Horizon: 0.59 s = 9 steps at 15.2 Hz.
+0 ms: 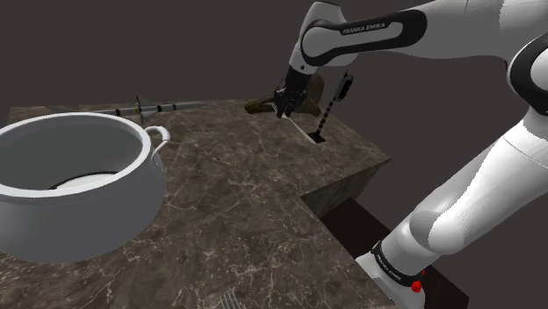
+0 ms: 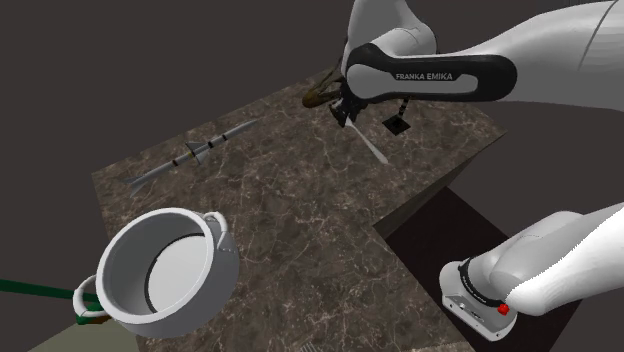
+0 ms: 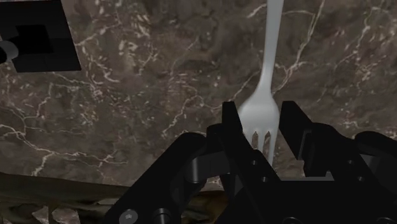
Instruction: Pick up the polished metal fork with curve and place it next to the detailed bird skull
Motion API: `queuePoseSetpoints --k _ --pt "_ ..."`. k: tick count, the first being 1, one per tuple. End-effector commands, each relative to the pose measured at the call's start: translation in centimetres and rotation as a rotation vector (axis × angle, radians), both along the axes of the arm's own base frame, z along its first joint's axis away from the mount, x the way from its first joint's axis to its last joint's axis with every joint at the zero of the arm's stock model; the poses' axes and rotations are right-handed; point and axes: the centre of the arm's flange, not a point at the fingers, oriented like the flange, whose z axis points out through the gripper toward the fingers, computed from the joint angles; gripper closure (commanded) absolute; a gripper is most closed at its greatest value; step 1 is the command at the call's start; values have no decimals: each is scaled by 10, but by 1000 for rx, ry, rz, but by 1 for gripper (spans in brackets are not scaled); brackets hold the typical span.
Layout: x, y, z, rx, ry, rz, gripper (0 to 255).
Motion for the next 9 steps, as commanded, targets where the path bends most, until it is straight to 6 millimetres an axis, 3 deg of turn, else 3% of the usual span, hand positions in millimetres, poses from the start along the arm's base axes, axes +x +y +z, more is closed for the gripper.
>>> queuePoseSetpoints --k 1,9 --pt "0 0 -10 0 -1 0 255" --pt "0 0 -52 0 -1 0 255"
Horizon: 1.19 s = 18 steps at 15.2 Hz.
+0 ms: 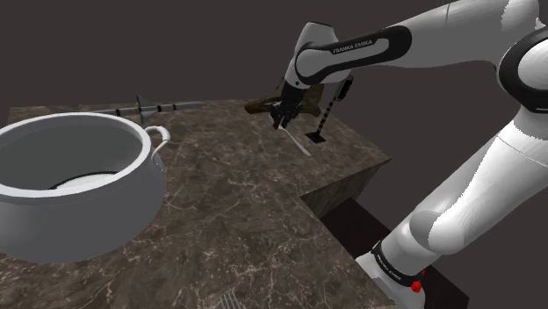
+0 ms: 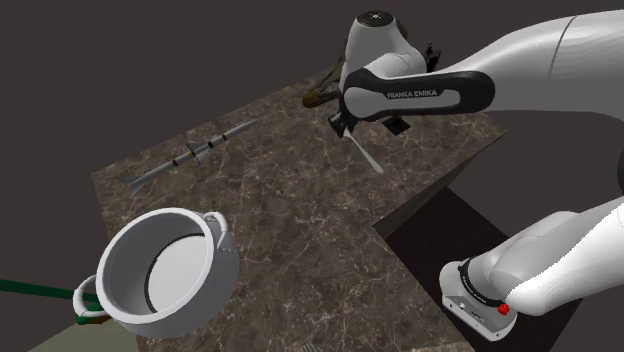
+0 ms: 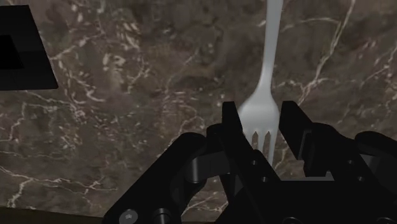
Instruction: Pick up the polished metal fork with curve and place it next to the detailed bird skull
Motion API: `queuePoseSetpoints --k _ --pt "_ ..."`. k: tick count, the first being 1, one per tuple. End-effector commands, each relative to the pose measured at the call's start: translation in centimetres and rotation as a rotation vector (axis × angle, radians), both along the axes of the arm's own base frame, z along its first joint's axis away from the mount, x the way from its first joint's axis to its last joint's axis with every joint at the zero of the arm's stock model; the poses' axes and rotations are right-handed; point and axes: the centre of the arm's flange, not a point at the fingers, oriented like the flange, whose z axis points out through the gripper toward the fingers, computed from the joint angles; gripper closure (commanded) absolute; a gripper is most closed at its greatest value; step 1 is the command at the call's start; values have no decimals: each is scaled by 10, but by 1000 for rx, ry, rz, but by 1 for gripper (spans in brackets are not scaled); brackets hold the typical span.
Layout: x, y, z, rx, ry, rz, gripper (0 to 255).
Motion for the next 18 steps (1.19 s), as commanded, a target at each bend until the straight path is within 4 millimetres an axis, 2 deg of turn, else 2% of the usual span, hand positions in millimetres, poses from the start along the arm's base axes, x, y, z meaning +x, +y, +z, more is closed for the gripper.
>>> queuePoseSetpoints --k 1,8,16,17,18 --pt "0 0 -10 0 0 0 255" --pt "0 0 -50 0 0 0 255" --pt "0 0 -50 0 0 0 255" --pt "0 0 -50 0 0 0 0" --pt "0 0 -50 0 0 0 0"
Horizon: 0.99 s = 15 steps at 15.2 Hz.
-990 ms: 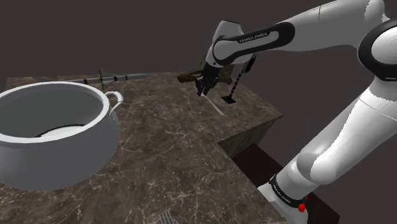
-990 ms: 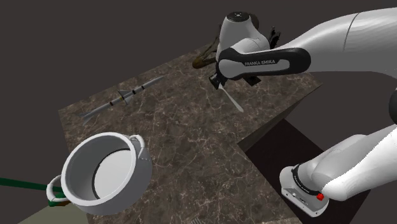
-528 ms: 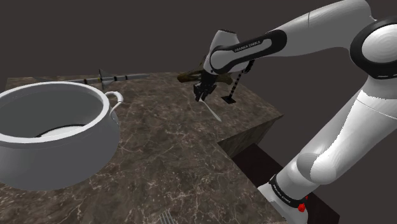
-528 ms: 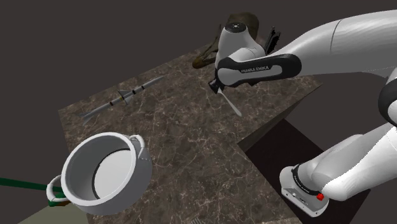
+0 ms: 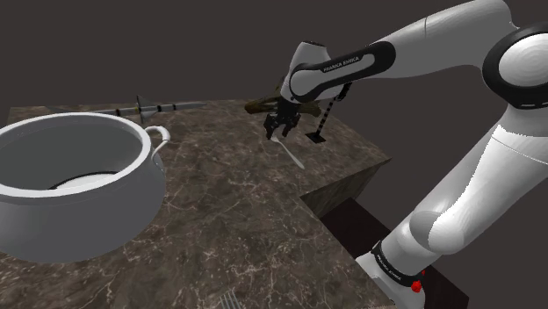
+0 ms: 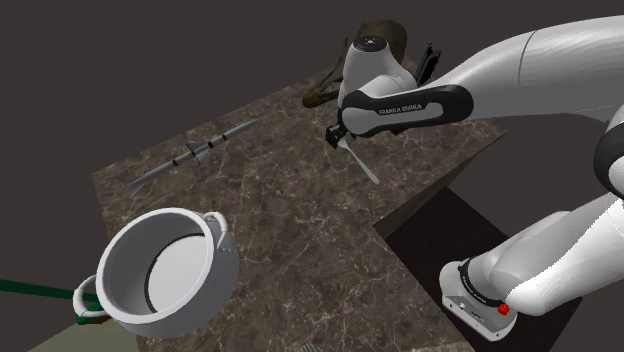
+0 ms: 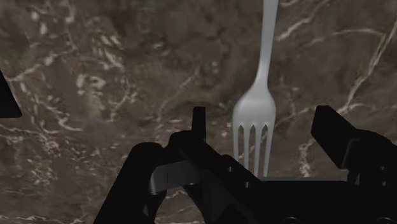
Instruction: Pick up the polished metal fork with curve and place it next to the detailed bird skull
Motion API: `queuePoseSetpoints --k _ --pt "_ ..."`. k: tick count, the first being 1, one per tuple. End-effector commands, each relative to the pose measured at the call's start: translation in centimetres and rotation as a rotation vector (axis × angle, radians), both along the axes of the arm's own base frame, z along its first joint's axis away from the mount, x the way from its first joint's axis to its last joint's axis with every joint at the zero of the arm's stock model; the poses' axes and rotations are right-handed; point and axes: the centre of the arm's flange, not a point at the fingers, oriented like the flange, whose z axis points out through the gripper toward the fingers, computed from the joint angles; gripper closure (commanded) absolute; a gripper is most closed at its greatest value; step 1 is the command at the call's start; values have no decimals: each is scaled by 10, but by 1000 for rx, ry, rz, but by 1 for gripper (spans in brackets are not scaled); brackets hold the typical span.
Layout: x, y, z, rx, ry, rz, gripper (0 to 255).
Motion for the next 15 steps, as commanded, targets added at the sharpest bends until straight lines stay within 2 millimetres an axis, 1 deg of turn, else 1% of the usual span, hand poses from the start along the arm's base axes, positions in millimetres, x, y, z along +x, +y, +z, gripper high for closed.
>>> queuePoseSetpoints --k 1,4,7,8,15 --pt "0 0 0 0 0 0 0" --pt "0 0 0 0 0 0 0" --pt "-3 0 40 0 0 0 0" --pt "-3 -1 50 0 0 0 0" --pt "-3 -1 50 0 0 0 0"
